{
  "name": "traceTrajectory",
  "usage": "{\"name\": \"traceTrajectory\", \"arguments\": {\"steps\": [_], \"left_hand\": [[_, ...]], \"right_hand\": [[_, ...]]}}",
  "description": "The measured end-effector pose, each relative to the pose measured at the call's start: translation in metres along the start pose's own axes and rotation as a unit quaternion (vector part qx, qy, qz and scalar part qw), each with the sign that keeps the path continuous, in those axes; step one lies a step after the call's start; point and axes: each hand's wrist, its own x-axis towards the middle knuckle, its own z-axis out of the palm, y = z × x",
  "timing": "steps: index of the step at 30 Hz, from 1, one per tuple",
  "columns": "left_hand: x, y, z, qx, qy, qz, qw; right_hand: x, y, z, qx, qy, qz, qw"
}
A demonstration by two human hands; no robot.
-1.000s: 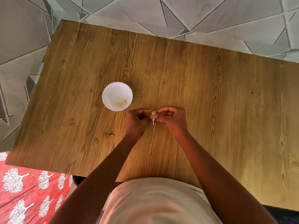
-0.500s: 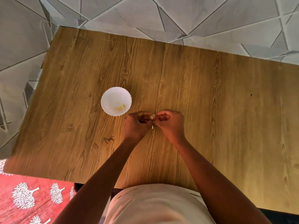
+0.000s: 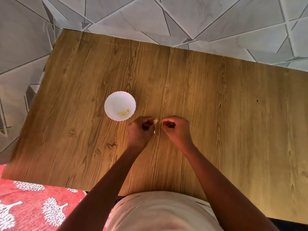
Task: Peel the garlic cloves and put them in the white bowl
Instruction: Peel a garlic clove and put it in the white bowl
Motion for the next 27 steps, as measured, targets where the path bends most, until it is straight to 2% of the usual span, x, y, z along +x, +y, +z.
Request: {"name": "traceTrajectory", "arguments": {"steps": [4, 9, 12, 18, 27], "left_hand": [[-0.005, -0.006, 0.002, 0.016, 0.016, 0.040, 0.999], [-0.021, -0.005, 0.002, 0.051, 0.054, 0.098, 0.992], [-0.033, -0.007, 0.004, 0.052, 0.045, 0.122, 0.990], [-0.053, -0.026, 0.008, 0.052, -0.004, 0.132, 0.990], [-0.056, -0.027, 0.003, -0.033, -0.033, 0.091, 0.995]], "right_hand": [[-0.004, 0.001, -0.002, 0.074, -0.025, 0.056, 0.995], [-0.011, -0.001, -0.009, 0.117, -0.048, 0.075, 0.989], [-0.021, 0.001, -0.010, 0.116, -0.054, 0.084, 0.988], [-0.040, 0.000, -0.007, 0.050, -0.083, 0.068, 0.993], [-0.053, -0.009, -0.004, 0.074, -0.051, 0.087, 0.992]]}}
